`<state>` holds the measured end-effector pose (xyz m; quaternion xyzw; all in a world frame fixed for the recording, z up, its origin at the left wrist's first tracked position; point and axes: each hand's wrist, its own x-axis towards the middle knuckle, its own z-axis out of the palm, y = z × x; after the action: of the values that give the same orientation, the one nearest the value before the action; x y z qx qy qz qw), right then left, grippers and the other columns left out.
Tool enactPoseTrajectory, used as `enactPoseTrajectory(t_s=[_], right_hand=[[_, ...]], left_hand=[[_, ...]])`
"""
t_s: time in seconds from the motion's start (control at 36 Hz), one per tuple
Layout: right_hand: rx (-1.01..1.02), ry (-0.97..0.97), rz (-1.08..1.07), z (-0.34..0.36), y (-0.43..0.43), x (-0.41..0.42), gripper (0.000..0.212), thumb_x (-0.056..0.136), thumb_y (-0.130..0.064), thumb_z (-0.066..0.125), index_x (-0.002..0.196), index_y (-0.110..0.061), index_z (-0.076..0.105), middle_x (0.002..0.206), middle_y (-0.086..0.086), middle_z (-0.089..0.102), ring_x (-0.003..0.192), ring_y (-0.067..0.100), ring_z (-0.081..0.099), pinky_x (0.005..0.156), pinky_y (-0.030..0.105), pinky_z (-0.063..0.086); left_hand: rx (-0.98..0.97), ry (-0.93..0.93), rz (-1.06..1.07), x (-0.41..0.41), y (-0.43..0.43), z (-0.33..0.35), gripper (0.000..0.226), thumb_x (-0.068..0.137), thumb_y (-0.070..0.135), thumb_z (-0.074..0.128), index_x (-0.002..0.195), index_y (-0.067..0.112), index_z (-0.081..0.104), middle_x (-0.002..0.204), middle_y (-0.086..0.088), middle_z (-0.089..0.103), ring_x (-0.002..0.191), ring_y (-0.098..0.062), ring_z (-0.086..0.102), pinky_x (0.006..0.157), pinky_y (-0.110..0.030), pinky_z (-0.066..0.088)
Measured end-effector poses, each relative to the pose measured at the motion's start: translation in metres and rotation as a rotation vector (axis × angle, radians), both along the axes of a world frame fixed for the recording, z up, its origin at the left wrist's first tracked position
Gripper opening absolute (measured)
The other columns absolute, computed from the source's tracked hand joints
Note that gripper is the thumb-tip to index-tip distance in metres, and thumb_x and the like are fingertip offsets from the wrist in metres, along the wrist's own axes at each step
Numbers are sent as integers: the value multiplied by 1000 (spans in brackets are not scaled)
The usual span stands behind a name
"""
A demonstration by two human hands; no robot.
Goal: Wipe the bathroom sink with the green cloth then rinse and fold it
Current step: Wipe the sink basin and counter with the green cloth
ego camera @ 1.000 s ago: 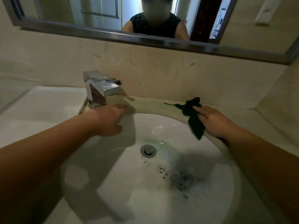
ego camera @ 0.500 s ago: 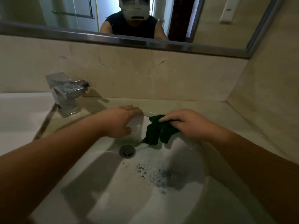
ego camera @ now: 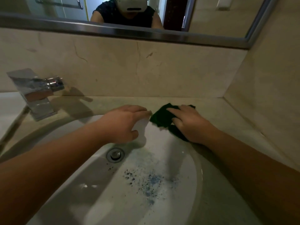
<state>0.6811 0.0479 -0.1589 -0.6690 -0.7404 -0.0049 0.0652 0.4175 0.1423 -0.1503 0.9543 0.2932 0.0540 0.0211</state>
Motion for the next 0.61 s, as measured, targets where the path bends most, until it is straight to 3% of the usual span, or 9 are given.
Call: enactPoseTrajectory(t_s=[0.06, 0.14, 0.19, 0.28, 0.36, 0.44, 0.53, 0.61], right_hand=[[42, 99, 66, 12, -5, -23, 42, 106, -18, 48, 148, -21, 55, 141, 5, 57, 126, 22, 46, 109, 30, 30], [-65, 219, 78, 44, -21, -24, 43, 105, -11, 51, 142, -31, 61, 127, -13, 55, 114, 5, 45, 96, 20, 36], [-13, 255, 13, 67, -34, -3, 42, 104, -14, 53, 140, -34, 61, 124, -17, 54, 113, 4, 48, 89, 15, 38], [145, 181, -172, 84, -47, 46, 38, 102, -33, 55, 140, -37, 58, 120, -3, 56, 110, 18, 54, 94, 30, 43], [12, -15, -513, 67, -53, 88, 49, 103, -51, 40, 148, -33, 47, 129, 13, 51, 112, 35, 55, 92, 41, 44], [-76, -160, -675, 31, -60, 95, 52, 104, -49, 26, 136, -18, 52, 130, 21, 52, 111, 40, 55, 87, 46, 46], [-31, -288, -634, 22, -57, 61, 37, 107, -36, 32, 121, -11, 55, 111, 15, 48, 102, 38, 54, 77, 44, 45], [-63, -280, -416, 20, -52, 17, 32, 98, -36, 56, 120, -12, 57, 115, 14, 52, 103, 36, 54, 78, 46, 52]], left_hand=[[-3, 3, 5, 0, -2, -1, 86, 94, 34, 68, 168, 36, 23, 172, 9, 30, 154, -18, 33, 122, -31, 29], [0, 0, 10, 0, -3, -2, 87, 93, 32, 68, 167, 37, 23, 172, 8, 30, 154, -19, 33, 122, -33, 30], [9, -3, 14, 1, -4, -2, 87, 92, 32, 69, 167, 36, 24, 170, 8, 31, 152, -20, 34, 120, -34, 33], [32, -15, 18, 3, -5, -5, 88, 90, 34, 70, 166, 34, 26, 168, 8, 34, 149, -20, 37, 115, -37, 39], [36, -31, 14, 2, -3, -9, 88, 87, 35, 70, 165, 34, 28, 165, 8, 37, 147, -21, 40, 113, -41, 45], [40, -47, 5, 1, 0, -13, 87, 86, 33, 71, 163, 34, 31, 164, 8, 39, 146, -22, 41, 112, -42, 47], [47, -54, 15, 3, 0, -18, 87, 84, 35, 72, 162, 33, 34, 163, 7, 40, 146, -24, 42, 113, -44, 47], [33, -31, 32, 4, -1, -20, 88, 84, 36, 71, 162, 33, 32, 164, 7, 39, 146, -24, 42, 113, -45, 47]])
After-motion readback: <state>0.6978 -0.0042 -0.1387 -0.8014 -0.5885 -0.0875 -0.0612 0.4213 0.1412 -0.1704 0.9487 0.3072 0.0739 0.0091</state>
